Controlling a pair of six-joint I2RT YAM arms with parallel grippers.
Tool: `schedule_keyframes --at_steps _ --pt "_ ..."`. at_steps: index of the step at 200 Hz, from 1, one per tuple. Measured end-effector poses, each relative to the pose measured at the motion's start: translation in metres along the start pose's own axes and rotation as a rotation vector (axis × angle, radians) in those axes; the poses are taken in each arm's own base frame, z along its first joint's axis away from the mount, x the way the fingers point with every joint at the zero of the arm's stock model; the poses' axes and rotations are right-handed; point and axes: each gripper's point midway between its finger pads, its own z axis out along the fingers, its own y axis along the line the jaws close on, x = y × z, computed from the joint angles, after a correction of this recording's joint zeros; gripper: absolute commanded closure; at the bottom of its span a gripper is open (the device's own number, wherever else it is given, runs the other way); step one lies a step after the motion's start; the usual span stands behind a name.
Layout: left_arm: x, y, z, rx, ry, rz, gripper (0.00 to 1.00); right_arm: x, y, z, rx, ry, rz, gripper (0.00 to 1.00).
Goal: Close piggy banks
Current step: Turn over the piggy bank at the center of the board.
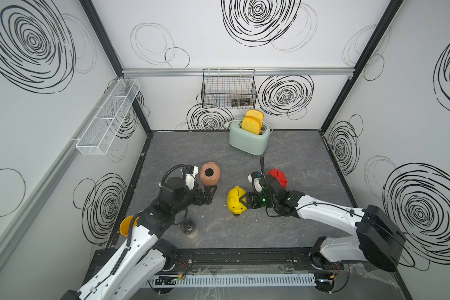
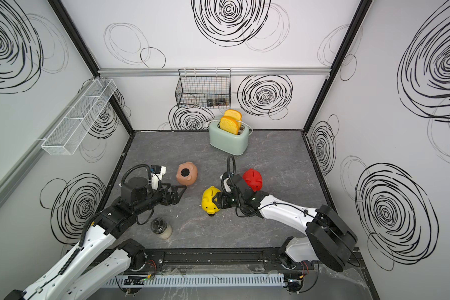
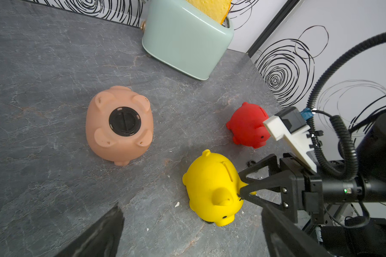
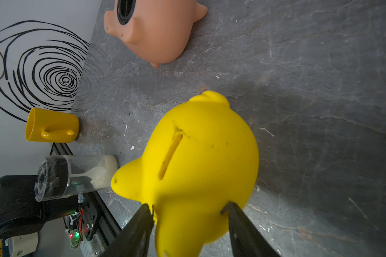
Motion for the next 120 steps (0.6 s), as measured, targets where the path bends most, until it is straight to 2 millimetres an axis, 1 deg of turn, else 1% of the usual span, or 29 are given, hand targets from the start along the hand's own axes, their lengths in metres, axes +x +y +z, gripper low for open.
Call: schedule_keyframes --at_steps 21,120 --pt "0.0 0.0 0.0 0.001 -0.001 0.0 0.0 0.001 -0.003 -0.001 -0.006 0.002 0.02 0.5" --pt "0.001 -0.002 -0.001 0.006 0.001 0.004 0.0 0.003 -0.011 -0.006 -0.064 -0.002 0.091 0.53"
